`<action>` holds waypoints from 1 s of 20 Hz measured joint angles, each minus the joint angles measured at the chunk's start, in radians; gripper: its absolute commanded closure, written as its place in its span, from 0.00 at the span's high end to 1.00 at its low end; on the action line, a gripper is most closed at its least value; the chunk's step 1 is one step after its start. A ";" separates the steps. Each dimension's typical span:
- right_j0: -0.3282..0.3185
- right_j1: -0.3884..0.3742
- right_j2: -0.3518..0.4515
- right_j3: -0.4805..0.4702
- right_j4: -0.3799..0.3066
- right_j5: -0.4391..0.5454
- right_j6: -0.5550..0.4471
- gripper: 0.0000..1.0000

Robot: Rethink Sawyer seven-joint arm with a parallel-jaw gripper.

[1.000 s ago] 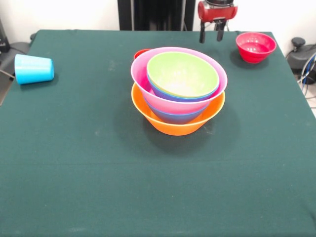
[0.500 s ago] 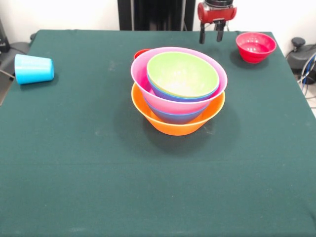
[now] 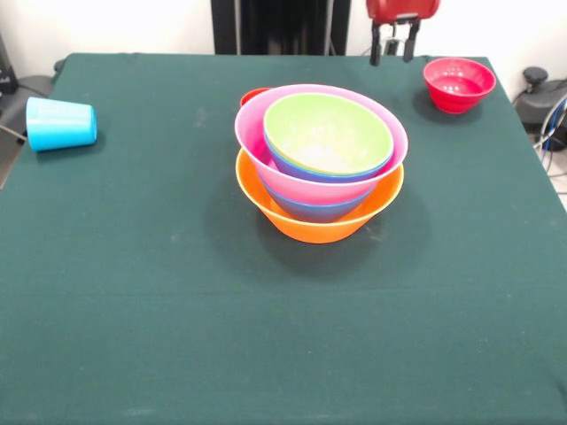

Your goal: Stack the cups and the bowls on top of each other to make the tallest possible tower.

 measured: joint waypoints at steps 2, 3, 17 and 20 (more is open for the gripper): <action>0.014 -0.018 0.000 0.003 0.010 0.000 0.000 1.00; 0.019 -0.022 0.001 0.003 0.013 0.000 0.000 1.00; 0.037 -0.015 0.001 0.006 0.022 -0.003 0.000 1.00; 0.035 0.005 0.001 0.006 0.022 -0.023 0.001 1.00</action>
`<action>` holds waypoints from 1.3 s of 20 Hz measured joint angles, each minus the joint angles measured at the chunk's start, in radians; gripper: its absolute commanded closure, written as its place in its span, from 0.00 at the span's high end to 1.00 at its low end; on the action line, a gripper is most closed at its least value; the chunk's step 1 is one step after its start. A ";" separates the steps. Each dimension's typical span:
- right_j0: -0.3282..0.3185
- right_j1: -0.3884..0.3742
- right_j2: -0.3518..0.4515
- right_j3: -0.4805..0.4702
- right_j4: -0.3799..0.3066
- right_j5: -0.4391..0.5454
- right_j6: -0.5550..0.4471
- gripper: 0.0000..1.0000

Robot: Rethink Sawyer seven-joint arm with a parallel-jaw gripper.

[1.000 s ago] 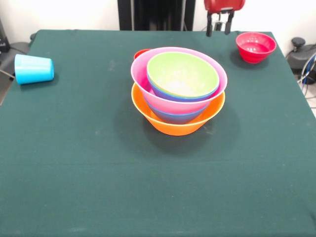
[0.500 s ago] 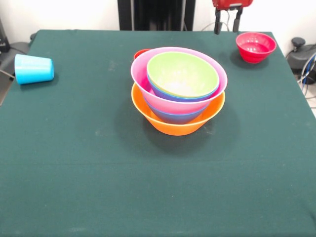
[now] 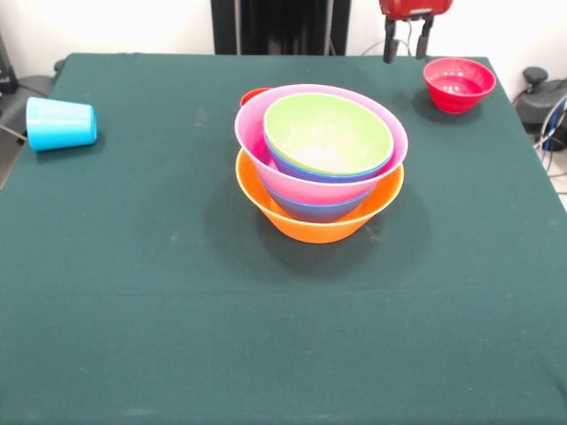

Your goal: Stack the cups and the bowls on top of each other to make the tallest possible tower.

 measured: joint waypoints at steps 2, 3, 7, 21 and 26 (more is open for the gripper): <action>-0.003 0.014 0.001 0.000 0.000 -0.014 0.001 1.00; -0.004 0.020 0.002 0.000 0.000 -0.021 0.001 1.00; -0.017 0.072 0.008 -0.001 0.001 -0.079 0.002 1.00; -0.041 0.204 0.078 0.000 0.001 -0.186 0.031 1.00; -0.064 0.202 0.101 0.002 0.001 -0.186 0.031 1.00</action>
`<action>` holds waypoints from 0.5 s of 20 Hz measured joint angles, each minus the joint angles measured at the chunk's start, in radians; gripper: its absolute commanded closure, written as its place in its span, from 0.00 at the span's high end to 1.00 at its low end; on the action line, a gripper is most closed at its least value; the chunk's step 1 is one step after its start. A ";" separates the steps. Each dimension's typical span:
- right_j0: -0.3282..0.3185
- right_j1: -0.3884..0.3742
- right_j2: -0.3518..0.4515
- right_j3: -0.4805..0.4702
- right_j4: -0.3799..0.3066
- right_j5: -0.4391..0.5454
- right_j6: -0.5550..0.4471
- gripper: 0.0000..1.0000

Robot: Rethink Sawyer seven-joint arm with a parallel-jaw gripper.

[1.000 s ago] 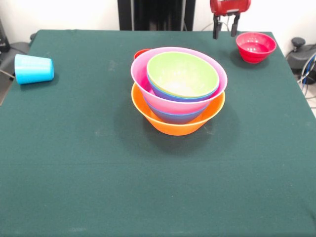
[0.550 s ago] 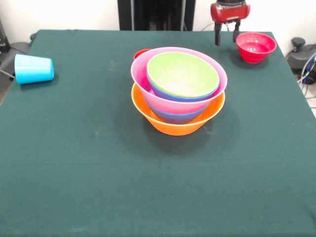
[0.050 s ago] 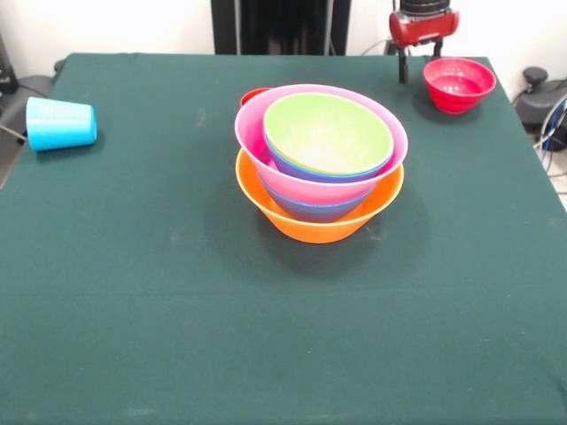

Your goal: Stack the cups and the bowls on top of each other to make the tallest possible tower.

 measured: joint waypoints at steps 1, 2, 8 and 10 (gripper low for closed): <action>-0.004 -0.001 0.003 0.000 0.000 0.000 0.000 1.00; -0.019 -0.006 0.010 0.001 0.000 0.000 0.000 1.00; -0.047 -0.034 0.024 0.010 0.000 0.005 0.000 1.00; -0.056 -0.066 0.036 0.023 0.000 0.027 0.000 1.00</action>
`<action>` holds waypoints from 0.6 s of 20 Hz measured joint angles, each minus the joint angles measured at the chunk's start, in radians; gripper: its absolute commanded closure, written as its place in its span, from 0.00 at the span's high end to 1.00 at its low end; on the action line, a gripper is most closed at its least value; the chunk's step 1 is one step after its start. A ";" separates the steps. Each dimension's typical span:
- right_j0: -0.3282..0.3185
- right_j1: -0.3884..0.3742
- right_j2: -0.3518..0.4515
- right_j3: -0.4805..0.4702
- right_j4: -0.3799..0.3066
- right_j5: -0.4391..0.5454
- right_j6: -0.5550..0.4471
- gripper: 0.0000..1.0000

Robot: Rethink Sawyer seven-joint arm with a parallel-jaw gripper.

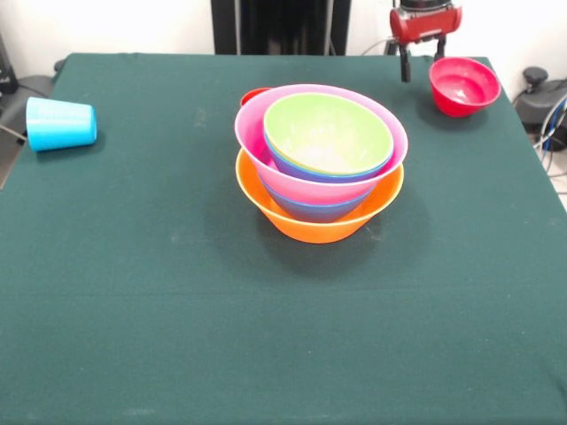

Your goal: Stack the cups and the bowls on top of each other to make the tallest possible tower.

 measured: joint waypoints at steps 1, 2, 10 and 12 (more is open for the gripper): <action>-0.002 -0.016 0.004 0.007 0.001 0.012 0.000 1.00; -0.004 -0.032 0.008 0.013 0.002 0.024 0.000 1.00; -0.003 -0.151 0.028 0.055 0.025 0.112 0.000 1.00; -0.004 -0.164 0.029 0.057 0.025 0.112 0.000 1.00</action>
